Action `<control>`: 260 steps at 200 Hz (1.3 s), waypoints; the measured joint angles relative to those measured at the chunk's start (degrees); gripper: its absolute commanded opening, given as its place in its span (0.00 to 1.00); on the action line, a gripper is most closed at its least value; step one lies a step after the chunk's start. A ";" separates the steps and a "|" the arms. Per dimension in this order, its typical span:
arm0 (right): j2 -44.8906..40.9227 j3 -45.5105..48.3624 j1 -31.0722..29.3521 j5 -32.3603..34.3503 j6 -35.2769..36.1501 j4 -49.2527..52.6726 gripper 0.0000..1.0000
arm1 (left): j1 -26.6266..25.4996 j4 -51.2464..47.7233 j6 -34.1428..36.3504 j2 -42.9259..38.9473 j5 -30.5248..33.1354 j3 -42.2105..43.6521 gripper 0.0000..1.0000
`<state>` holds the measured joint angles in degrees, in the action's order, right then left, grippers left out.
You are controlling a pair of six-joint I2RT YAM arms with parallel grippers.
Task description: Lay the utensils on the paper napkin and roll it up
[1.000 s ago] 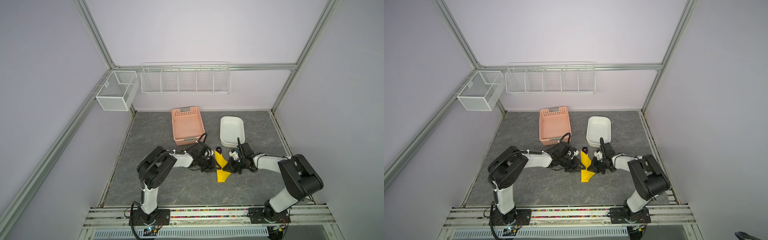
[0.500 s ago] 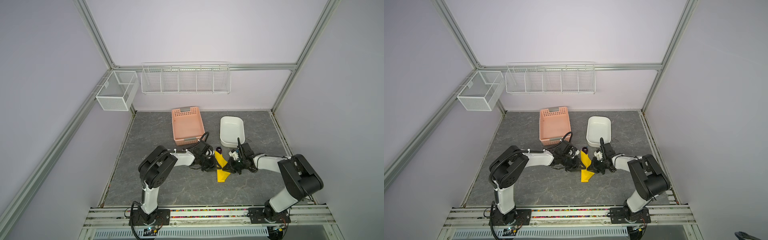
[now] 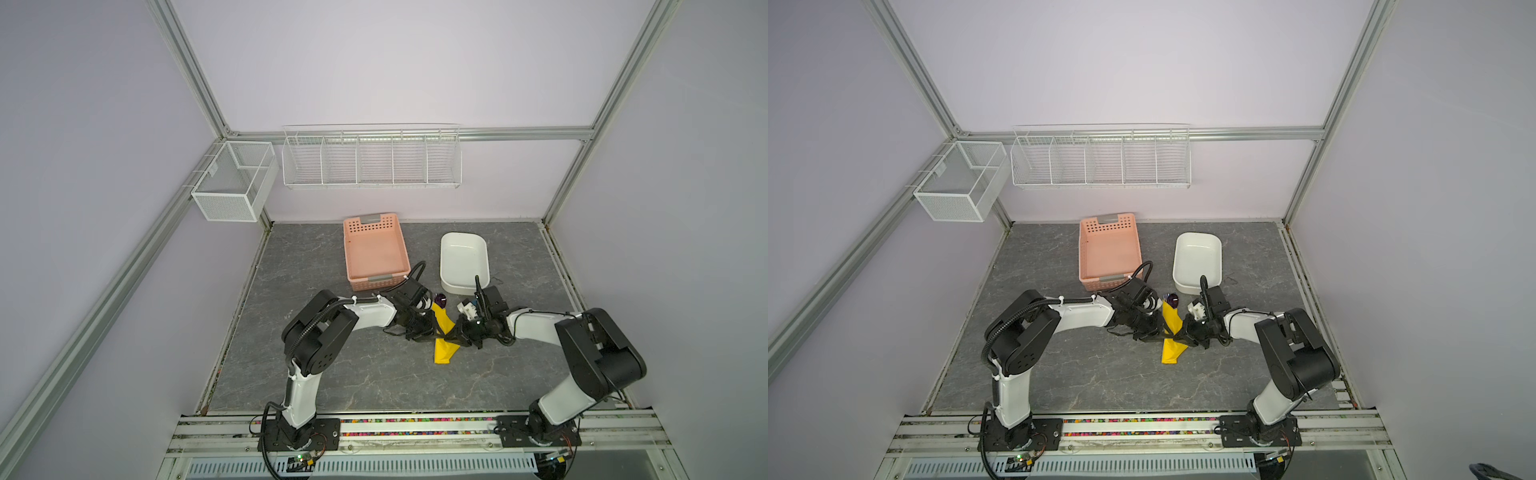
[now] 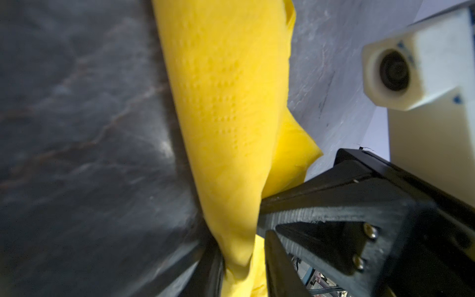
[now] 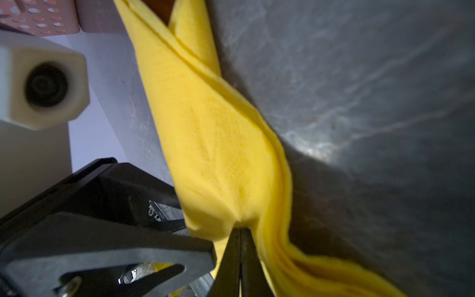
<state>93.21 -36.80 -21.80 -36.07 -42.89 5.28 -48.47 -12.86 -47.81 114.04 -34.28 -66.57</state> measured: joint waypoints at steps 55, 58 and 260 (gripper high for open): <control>0.00 0.00 0.00 0.00 0.00 0.00 0.07 | -0.46 -5.75 1.05 1.22 1.92 -3.30 0.17; 0.00 0.00 0.00 0.02 0.00 0.00 0.06 | -0.46 -5.97 1.16 1.25 2.03 -3.37 0.16; -6.82 0.92 0.26 4.09 -0.02 7.13 0.06 | -0.28 4.09 4.42 -2.05 2.89 3.63 0.00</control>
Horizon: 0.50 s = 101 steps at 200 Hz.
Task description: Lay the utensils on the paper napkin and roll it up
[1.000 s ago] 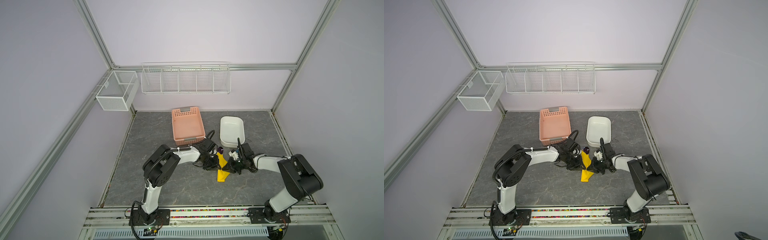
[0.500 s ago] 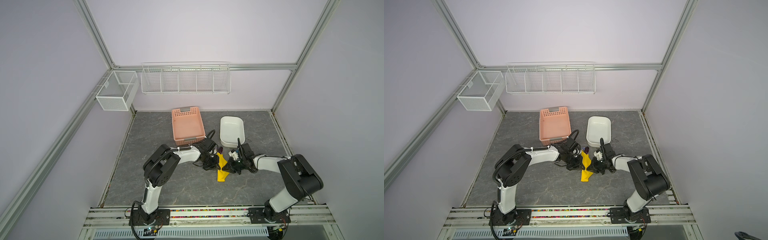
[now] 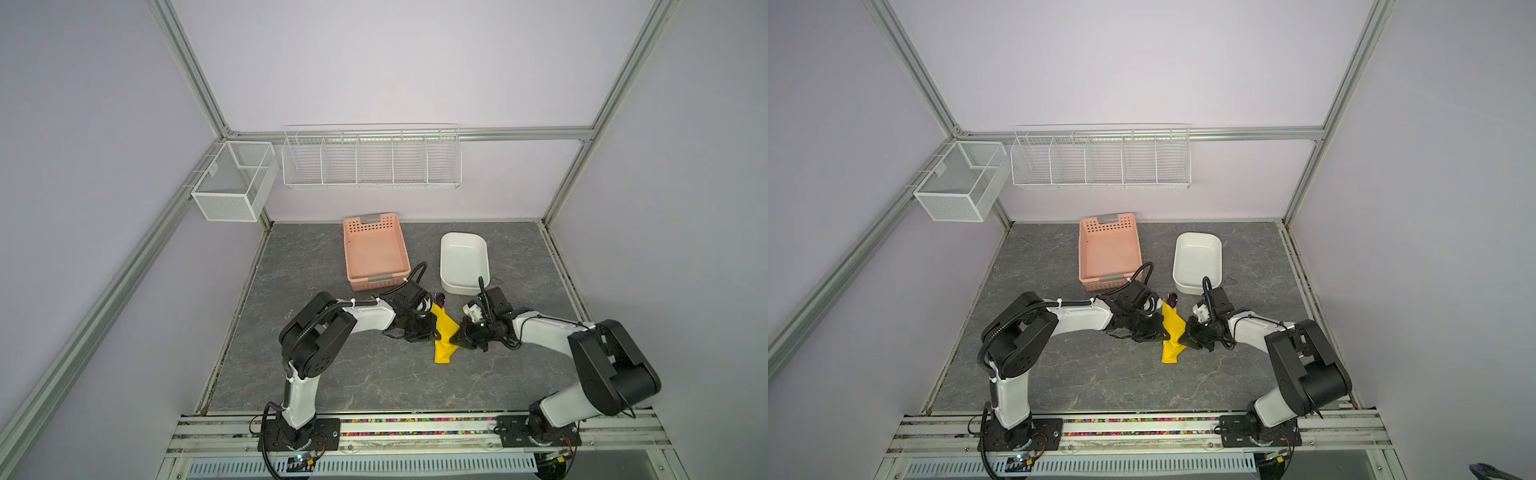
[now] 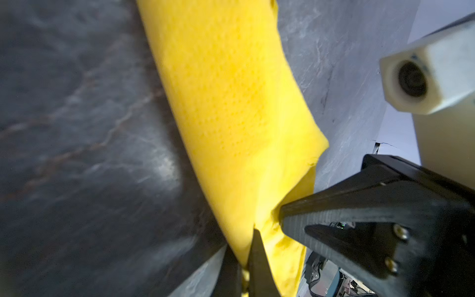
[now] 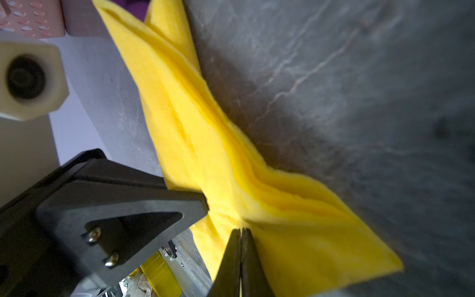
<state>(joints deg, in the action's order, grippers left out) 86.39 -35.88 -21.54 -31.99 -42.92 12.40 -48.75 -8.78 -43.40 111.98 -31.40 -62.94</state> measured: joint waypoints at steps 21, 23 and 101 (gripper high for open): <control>-2.03 -0.33 0.52 0.76 0.42 2.47 0.06 | 0.20 0.59 0.76 -0.52 0.57 0.96 0.00; -2.19 -0.37 0.57 0.85 0.48 2.71 0.06 | 0.24 0.66 0.83 -0.63 0.63 1.05 0.00; -9.75 -1.95 3.50 3.28 2.32 10.40 0.06 | 0.92 1.27 3.26 -4.28 5.31 4.28 0.00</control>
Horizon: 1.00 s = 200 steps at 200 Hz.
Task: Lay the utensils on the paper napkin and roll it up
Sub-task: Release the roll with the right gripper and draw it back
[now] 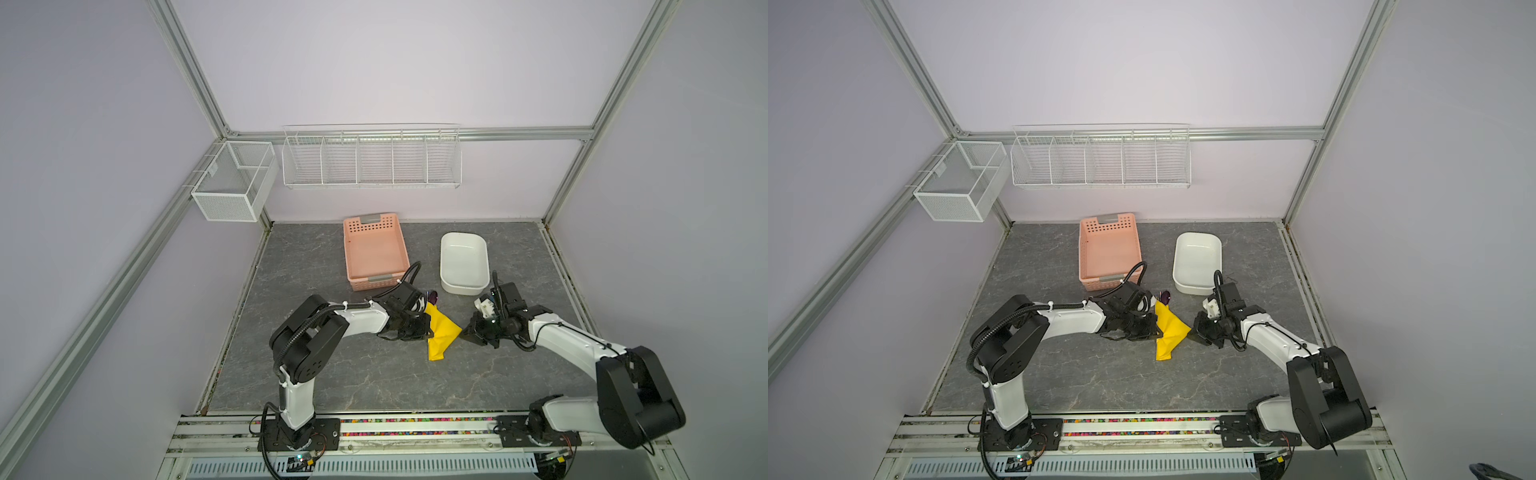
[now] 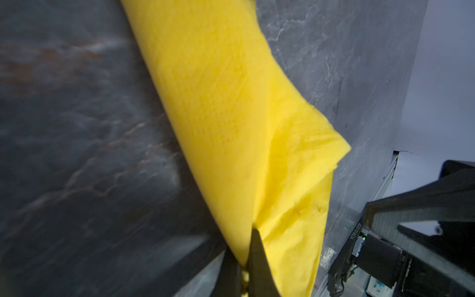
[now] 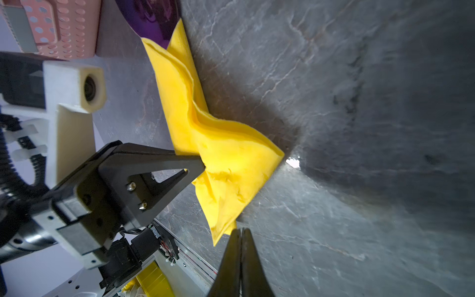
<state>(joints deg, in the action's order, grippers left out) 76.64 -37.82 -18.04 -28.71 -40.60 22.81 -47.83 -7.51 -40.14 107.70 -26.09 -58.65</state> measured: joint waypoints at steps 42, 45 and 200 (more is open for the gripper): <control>-2.32 -0.66 0.57 0.83 0.37 2.29 0.07 | 0.63 0.81 1.27 -3.06 2.14 2.38 0.00; -2.43 -0.66 0.57 0.87 0.37 2.40 0.06 | 0.70 0.92 1.33 -3.17 2.25 2.54 0.00; -12.66 -1.46 0.85 2.32 0.98 4.68 0.09 | 1.77 7.67 4.31 -13.64 3.85 6.71 0.00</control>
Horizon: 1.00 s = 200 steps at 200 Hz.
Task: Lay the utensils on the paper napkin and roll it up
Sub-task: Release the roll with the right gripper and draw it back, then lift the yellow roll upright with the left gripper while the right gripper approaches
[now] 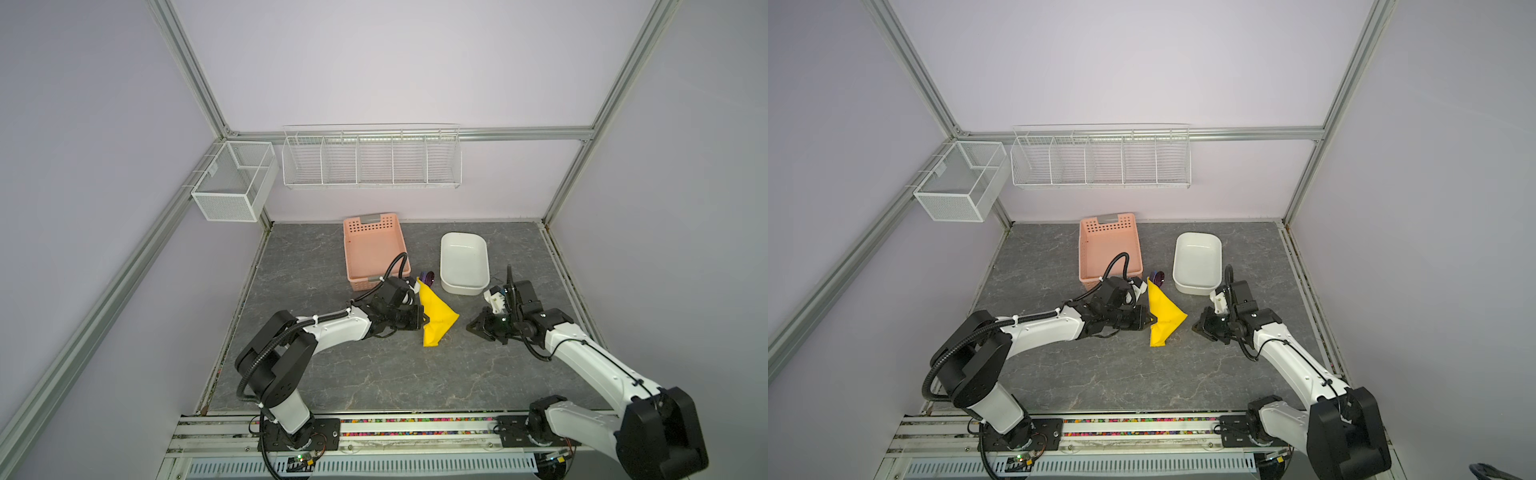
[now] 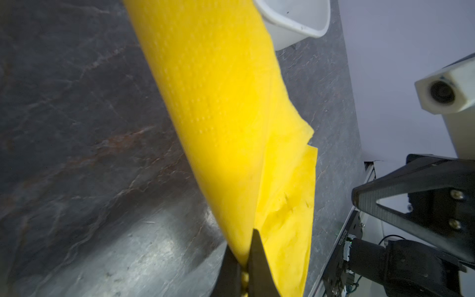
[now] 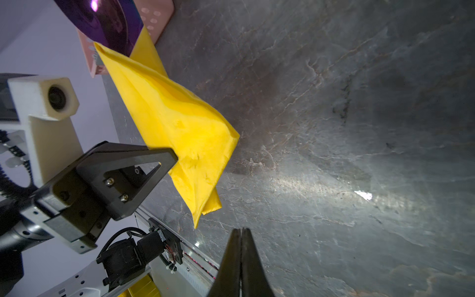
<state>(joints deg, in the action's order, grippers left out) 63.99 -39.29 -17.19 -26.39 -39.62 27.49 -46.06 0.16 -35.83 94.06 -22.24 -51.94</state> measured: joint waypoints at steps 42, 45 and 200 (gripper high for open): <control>-9.77 -0.33 0.17 -1.46 0.42 -4.22 0.33 | 0.22 -2.16 4.02 -6.93 1.22 -3.06 0.00; -10.73 -0.37 0.17 -1.70 0.15 -4.83 0.35 | 0.22 -2.27 4.37 -7.34 1.31 -3.58 0.00; -6.86 -9.55 -9.57 -5.95 -2.32 -37.51 0.84 | -0.44 -5.11 12.96 -16.31 0.39 -21.46 0.00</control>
<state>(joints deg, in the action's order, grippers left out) 57.12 -48.84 -26.76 -32.34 -41.93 -10.02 -46.50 -4.95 -22.87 77.76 -21.85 -73.41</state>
